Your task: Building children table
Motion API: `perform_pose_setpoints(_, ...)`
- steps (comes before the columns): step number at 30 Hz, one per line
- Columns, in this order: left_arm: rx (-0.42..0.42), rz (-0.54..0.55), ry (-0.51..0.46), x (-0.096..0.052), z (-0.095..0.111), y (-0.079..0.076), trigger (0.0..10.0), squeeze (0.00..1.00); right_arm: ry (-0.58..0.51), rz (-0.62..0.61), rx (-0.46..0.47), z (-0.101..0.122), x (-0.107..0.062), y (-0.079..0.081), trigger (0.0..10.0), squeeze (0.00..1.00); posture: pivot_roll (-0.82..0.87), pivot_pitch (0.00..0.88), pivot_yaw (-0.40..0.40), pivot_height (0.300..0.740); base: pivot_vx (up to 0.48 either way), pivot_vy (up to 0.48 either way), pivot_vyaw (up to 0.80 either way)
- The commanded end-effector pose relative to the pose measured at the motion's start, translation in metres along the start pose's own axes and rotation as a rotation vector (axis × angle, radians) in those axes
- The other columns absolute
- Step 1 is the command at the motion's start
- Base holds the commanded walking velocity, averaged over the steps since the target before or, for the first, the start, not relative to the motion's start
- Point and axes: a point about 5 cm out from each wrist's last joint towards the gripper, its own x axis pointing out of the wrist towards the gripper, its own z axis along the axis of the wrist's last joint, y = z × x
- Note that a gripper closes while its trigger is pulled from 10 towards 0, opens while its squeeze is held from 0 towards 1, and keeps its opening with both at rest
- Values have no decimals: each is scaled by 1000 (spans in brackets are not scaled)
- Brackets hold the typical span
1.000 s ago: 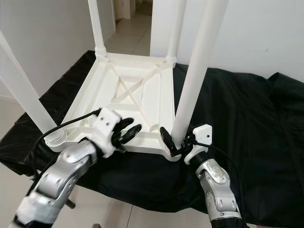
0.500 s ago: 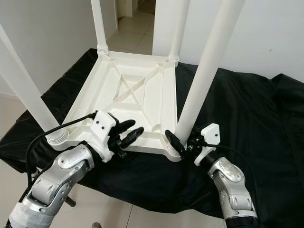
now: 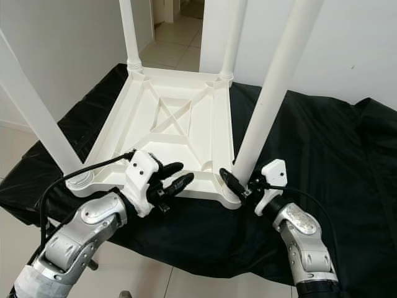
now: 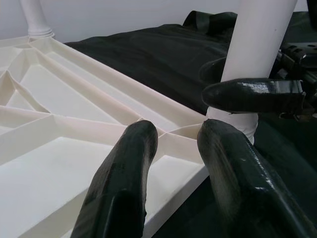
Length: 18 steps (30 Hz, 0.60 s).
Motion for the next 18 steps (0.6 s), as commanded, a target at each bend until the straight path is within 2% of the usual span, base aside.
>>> perform_pose_setpoints(1, -1, -64, 14, 2, -3, -3, 10000, 0, 82, -42, 45, -14, -1, 3, 10000, 0, -64, 0, -47, 740, 0, 0, 0)
perform_pose_setpoints(6, -38, -52, 21, 1, -4, -1, 10000, 0, 73, -120, 32, -15, -1, 4, 10000, 0, -64, 0, -52, 740, 0, 0, 0)
perform_pose_setpoints(8, -37, -30, 33, -1, -6, 3, 10000, 0, 57, -229, -3, -17, -2, 7, 10000, 0, -63, 0, -52, 740, 0, 0, 0)
perform_pose_setpoints(10, -40, -25, 37, -1, -7, 4, 10000, 0, 51, -270, -14, -18, -3, 8, 10000, 0, -63, 0, -52, 740, 0, 0, 0)
perform_pose_setpoints(13, -28, 8, 37, -1, -8, 8, 10000, 0, 41, -437, 66, -20, -3, 16, 10000, 0, -63, 0, -50, 740, 0, 0, 0)
perform_pose_setpoints(15, -24, 12, 38, -1, -8, 8, 10000, 0, 43, -469, 82, -20, -3, 18, 10000, 0, -63, 0, -50, 740, 0, 0, 0)
perform_pose_setpoints(16, -18, 15, 34, 0, -9, 8, 10000, 0, 36, -564, 106, -21, -2, 19, 10000, 0, -74, 0, -49, 740, 0, 0, 0)
perform_pose_setpoints(18, -15, 17, 29, 1, -10, 7, 10000, 0, 30, -672, 130, -22, -1, 20, 10000, 0, -75, 0, -51, 740, 0, 0, 0)
